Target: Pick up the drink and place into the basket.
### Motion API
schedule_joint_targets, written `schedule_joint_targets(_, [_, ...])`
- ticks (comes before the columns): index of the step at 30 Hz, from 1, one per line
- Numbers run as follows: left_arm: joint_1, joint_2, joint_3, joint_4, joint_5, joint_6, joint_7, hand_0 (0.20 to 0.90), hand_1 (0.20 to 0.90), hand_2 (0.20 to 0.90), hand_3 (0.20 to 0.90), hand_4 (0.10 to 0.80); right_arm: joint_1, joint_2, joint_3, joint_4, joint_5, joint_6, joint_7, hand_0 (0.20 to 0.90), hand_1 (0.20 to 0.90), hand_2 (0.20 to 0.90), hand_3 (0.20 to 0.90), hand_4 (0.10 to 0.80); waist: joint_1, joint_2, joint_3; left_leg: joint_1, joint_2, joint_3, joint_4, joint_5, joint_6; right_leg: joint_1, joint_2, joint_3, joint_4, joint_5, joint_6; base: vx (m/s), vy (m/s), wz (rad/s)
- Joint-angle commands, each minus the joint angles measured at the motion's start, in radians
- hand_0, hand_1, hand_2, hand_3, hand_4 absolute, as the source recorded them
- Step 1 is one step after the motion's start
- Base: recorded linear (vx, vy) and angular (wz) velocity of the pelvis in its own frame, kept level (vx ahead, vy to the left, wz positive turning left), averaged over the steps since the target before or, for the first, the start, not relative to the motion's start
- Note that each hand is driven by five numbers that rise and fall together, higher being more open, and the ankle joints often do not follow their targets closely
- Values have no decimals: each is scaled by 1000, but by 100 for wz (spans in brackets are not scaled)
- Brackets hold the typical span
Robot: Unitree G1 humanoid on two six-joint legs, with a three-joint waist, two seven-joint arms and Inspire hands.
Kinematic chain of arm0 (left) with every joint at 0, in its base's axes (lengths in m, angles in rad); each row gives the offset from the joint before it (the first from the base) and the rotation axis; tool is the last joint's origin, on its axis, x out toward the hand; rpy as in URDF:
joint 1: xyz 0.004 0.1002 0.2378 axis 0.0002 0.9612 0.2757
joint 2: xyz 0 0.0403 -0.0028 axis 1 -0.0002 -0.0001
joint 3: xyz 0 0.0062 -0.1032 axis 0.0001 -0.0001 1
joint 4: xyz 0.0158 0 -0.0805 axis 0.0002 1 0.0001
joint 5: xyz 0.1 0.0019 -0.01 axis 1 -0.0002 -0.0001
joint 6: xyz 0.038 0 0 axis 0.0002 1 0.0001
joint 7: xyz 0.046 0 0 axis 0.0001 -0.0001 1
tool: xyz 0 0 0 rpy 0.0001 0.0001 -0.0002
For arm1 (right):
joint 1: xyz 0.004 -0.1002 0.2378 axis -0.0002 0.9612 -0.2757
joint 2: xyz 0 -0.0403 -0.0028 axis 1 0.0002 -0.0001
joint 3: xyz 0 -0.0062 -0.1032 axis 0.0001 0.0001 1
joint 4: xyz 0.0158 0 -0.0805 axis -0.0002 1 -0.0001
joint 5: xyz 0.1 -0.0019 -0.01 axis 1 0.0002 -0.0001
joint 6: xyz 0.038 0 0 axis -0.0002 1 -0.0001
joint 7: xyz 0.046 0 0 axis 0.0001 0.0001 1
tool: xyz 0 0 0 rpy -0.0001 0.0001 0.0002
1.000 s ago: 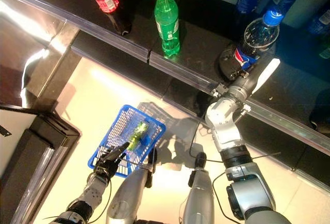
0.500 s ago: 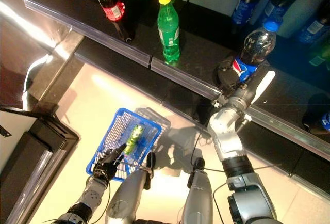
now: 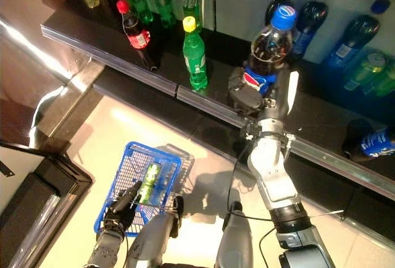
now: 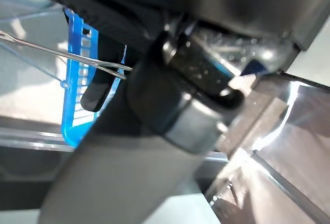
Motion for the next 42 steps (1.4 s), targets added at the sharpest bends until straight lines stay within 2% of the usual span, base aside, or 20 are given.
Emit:
schedule_joint_targets(1, [120, 95, -15, -183, -35, -69, -152, 300, 300, 300, 200, 100, -73, -22, 9, -227, 12, -114, 103, 300, 300, 300, 200, 100, 26, -20, -220, -35, 21, -37, 24, 168, -8, 143, 24, -39, -99, -9, -64, 33, 44, 11])
schedule_joint_targets(5, [135, 97, -17, -223, -16, -90, -190, 300, 300, 300, 200, 100, -48, -18, 60, -272, 76, -86, 229, 300, 300, 300, 200, 100, 36, -13, -246, -19, 20, -45, -18, 192, -14, 166, 28, -43, -143, 3, -63, 14, 74, 3])
schedule_joint_targets(10, [144, 107, -21, -312, -7, -112, -245, 300, 300, 300, 200, 100, -25, -9, 112, -312, 123, -62, 305, 300, 300, 300, 200, 100, 56, -13, -256, -19, 15, -63, -31, 205, -19, 175, 25, -65, -154, 5, -64, -11, 34, 13])
schedule_joint_targets(11, [144, 107, -21, -312, -7, -112, -245, 300, 300, 300, 200, 100, -25, -9, 112, -312, 123, -62, 305, 300, 300, 300, 200, 100, 55, -13, -256, -19, 15, -63, -31, 205, -19, 175, 25, -66, -154, 5, -64, -38, 39, 12])
schedule_joint_targets(14, [156, 132, -59, -475, 16, -117, -265, 300, 300, 300, 200, 100, -37, -8, 148, -329, 136, -50, 304, 300, 300, 300, 200, 100, 82, -10, -248, -31, 7, -86, -11, 195, -16, 168, 17, -92, -131, -5, -70, -58, 26, 17])
schedule_joint_targets(23, [182, 210, -65, -760, 36, -57, -250, 300, 300, 300, 200, 100, -45, 19, 209, -350, 135, -45, 294, 300, 300, 300, 200, 100, 145, -17, -238, -45, -18, -140, 13, 188, -12, 189, 7, -145, -130, -5, -68, -24, -15, 22])
schedule_joint_targets(30, [195, 262, -69, -912, 87, 24, -222, 300, 300, 300, 200, 100, -82, 66, 261, -328, 112, -46, 216, 300, 300, 300, 200, 100, 205, -29, -236, -53, -42, -184, 24, 174, -7, 216, 5, -192, -145, -1, -67, -8, -55, 24])
schedule_joint_targets(37, [185, 304, -65, -1047, 52, 108, -275, 300, 300, 300, 200, 100, -171, 140, 314, -224, 95, 6, 83, 300, 300, 300, 200, 100, 275, -32, -236, -56, -72, -231, 30, 165, -2, 244, 0, -241, -156, -1, -66, 19, -23, 25])
schedule_joint_targets(42, [162, 312, -61, -1137, 17, 134, -312, 300, 300, 300, 200, 100, -179, 173, 328, -177, 76, 44, 21, 300, 300, 300, 200, 100, 312, -38, -235, -61, -88, -264, 31, 152, 4, 254, -2, -275, -162, 2, -63, 10, -28, 25])
